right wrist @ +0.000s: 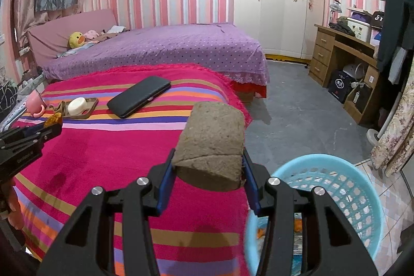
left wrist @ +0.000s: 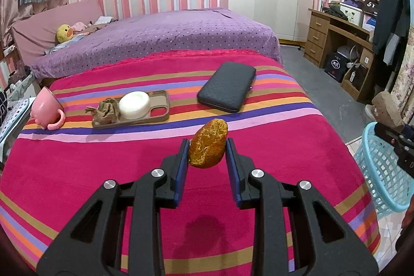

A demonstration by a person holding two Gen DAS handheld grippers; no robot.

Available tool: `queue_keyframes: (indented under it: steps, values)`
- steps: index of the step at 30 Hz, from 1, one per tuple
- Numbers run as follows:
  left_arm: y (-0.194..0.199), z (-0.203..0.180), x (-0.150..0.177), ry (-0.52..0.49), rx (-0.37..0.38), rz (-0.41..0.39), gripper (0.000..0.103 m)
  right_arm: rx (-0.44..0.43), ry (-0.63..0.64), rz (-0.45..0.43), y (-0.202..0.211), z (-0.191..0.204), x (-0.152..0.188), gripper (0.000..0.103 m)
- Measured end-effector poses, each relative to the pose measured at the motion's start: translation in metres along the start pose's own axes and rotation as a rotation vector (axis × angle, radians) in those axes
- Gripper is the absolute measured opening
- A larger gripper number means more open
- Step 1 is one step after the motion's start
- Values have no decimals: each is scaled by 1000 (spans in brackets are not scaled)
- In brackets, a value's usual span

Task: Collect trash
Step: 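Carry the orange peel and cardboard tube over the blue basket, then open the left gripper over the basket while the right releases the tube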

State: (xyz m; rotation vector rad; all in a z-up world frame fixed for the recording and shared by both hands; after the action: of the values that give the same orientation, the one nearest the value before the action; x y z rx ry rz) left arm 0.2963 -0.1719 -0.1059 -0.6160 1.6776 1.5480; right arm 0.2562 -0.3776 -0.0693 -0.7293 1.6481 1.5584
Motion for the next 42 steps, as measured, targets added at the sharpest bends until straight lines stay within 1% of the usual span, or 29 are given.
queue_keyframes:
  steps: [7,11,14,17,21,26,27,29,34,38,42]
  values:
    - [3,-20,-5,-20,3,-14,27,42,-2,-24,15,-40,2,47]
    - [9,-43,-13,-39,15,-40,27,54,-40,-40,24,-66,2,47]
    - [8,-64,-12,-68,21,-43,27,100,-29,-49,31,-86,3,47]
    - [10,-92,-11,-68,64,-43,27,140,-28,-44,36,-110,10,47]
    - [14,-136,-6,-118,102,-60,27,184,-43,-29,39,-143,23,47]
    - [19,-192,8,-150,176,-66,27,224,-61,-7,40,-183,42,47]
    - [18,-202,11,-157,185,-62,27,219,-71,-6,40,-191,46,47]
    - [16,-228,20,-180,206,-46,27,237,-81,3,42,-204,52,47]
    - [14,-276,33,-190,273,-17,28,259,-132,2,45,-228,59,47]
    - [12,-303,38,-208,304,-5,28,268,-144,1,46,-237,64,47]
    - [8,-318,43,-217,326,3,28,270,-167,9,45,-247,72,47]
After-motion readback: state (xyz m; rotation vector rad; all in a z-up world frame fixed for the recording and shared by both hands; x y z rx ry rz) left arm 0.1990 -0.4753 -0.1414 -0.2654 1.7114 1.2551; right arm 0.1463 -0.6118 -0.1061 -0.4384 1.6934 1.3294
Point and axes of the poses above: each gripper's, at about its wrist camera, not at the fingertips, and y roughly against the way its jaws point, z to its left, x to its underside, the point moved 10 cm from there along -y, roughly the way its jaws point
